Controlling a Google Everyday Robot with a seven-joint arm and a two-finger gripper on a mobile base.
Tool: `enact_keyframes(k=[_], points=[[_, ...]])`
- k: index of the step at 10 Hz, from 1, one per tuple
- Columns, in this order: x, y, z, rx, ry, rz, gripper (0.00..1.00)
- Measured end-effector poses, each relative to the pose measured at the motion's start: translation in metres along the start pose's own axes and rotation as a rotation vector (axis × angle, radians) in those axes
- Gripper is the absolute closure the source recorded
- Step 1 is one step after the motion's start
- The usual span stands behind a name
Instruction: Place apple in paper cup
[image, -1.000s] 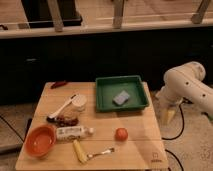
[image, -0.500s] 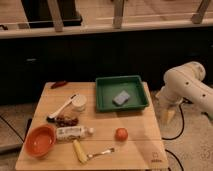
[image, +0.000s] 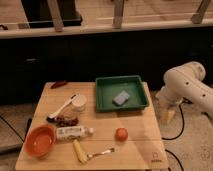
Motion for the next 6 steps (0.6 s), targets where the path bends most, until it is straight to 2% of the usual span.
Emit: enact_keyframes(k=[2,5,6], points=[[-0.003,0.004,0.002,-0.002,0.003,-0.009,0.20],[-0.042,0.023,0.015,-0.011,0.022,-0.092,0.20],[-0.049,0.028,0.018,-0.013,0.027,-0.111,0.20]])
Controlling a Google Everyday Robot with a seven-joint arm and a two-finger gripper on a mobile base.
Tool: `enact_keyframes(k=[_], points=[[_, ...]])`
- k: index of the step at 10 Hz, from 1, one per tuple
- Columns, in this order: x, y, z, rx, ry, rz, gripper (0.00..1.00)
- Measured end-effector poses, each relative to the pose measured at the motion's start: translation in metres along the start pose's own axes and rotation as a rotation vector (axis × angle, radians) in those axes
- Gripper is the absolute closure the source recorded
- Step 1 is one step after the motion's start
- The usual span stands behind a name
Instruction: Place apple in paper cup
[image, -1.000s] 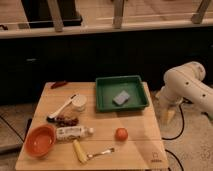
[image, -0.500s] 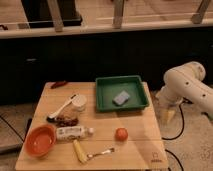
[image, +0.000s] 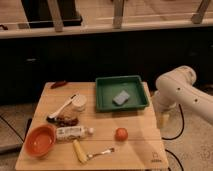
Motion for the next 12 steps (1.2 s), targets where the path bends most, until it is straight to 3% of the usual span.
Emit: enact_keyframes(k=[3,7,12], points=[[-0.004,0.006,0.006,-0.002,0.003,-0.039,0.20],[-0.049,0.016,0.028,-0.013,-0.014,-0.142,0.20],[-0.066,0.022,0.047,-0.025,-0.046,-0.220,0.20]])
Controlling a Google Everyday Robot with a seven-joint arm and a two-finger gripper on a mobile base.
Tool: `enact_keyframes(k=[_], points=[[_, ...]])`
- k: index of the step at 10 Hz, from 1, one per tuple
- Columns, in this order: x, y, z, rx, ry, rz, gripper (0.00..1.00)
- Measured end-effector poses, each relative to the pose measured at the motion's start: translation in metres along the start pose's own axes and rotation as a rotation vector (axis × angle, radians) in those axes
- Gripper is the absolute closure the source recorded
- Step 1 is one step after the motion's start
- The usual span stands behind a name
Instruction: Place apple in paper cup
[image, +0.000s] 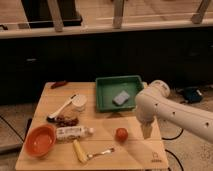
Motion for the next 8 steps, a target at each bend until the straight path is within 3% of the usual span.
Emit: enact_keyframes(k=[8], points=[[-0.038,0.003,0.037,-0.016,-0.060,-0.108,0.20]])
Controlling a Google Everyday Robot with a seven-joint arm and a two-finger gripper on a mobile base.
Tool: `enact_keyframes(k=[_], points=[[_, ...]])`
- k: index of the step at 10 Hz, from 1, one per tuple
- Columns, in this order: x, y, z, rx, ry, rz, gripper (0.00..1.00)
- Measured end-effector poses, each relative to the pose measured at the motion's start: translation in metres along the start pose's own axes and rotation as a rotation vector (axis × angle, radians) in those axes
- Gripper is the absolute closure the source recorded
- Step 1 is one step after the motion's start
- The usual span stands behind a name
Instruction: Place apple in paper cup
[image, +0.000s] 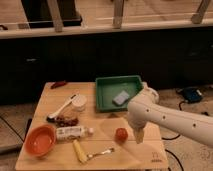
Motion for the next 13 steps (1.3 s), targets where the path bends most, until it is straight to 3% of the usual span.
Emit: enact_keyframes(k=[6,13], points=[[-0.014,0.002,0.029,-0.011,-0.029,-0.044,0.20],[-0.021,0.004,0.049,-0.021,-0.052,-0.070,0.20]])
